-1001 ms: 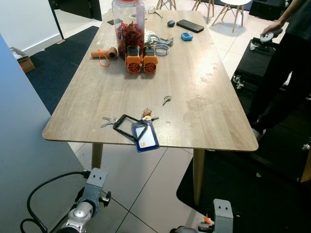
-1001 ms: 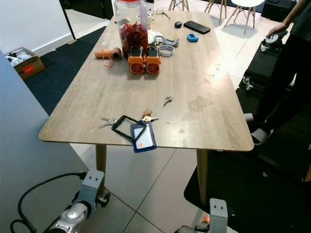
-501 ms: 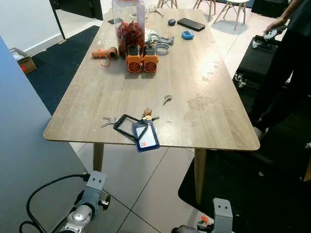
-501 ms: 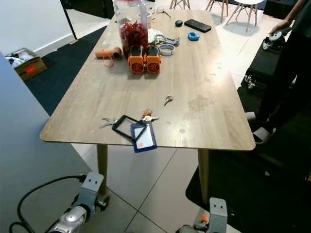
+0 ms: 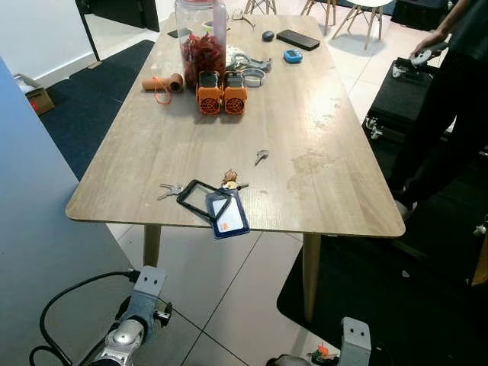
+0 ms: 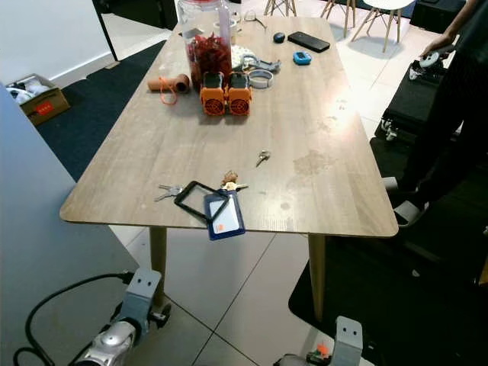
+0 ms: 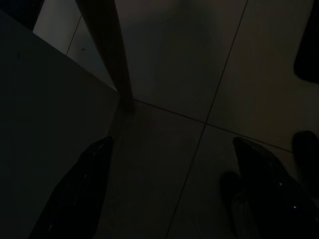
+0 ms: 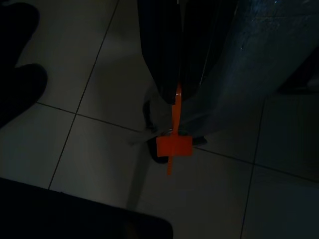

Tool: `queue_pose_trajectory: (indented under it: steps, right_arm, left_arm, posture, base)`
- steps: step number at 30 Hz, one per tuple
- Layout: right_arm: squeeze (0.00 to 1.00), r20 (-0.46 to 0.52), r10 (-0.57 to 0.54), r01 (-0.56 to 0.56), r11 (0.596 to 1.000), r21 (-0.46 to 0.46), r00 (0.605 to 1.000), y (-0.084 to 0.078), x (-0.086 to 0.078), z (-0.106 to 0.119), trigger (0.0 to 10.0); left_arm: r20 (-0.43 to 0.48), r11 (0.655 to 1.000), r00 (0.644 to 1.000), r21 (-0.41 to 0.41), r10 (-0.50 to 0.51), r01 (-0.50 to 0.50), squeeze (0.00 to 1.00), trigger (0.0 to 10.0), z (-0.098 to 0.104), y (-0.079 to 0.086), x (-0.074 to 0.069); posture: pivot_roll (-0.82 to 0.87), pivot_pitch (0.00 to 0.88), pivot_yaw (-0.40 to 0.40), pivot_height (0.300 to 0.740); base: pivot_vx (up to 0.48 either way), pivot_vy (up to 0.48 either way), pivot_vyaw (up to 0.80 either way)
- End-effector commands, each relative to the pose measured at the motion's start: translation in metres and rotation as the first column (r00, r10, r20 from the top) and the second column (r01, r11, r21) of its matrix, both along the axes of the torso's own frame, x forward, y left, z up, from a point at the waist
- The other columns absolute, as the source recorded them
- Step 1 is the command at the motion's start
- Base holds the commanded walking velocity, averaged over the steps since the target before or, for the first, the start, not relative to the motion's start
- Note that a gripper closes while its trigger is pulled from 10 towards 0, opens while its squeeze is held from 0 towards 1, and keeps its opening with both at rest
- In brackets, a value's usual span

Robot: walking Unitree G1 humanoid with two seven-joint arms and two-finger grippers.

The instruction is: Hang keys on a hook

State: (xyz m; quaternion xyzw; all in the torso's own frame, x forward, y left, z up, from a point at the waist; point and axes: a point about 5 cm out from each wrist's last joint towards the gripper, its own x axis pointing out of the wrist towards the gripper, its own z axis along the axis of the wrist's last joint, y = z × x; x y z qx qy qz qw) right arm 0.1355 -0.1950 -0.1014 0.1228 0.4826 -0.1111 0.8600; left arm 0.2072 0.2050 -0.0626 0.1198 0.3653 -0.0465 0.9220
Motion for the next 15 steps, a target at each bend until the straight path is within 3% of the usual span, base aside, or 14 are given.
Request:
queue_pose_trajectory:
  steps: [1,12,15]
  right_arm:
    - [0.00,-0.012,-0.011,0.011,1.000,0.005,1.000,0.000,-0.002,-0.001,10.0]
    - [0.00,-0.018,0.016,-0.016,1.000,0.004,1.000,-0.001,-0.002,-0.001,10.0]
    - [0.00,0.001,-0.004,0.004,1.000,0.006,1.000,-0.003,0.001,0.001,10.0]
  left_arm:
    - [-0.014,1.000,1.000,0.001,0.005,-0.005,0.00,10.0,-0.002,0.002,-0.003]
    - [0.074,0.998,0.996,-0.045,0.046,-0.042,0.00,10.0,0.009,0.003,0.010]
    - [0.149,0.991,0.989,-0.137,0.017,0.004,0.00,10.0,0.017,-0.002,0.017]
  posture:
    - [0.08,0.070,-0.012,0.740]
    - [0.10,0.079,-0.039,0.740]
    - [0.10,0.087,-0.047,0.740]
  base:
    - [0.000,0.000,0.00]
    - [0.000,0.000,0.00]
    - [0.000,0.000,0.00]
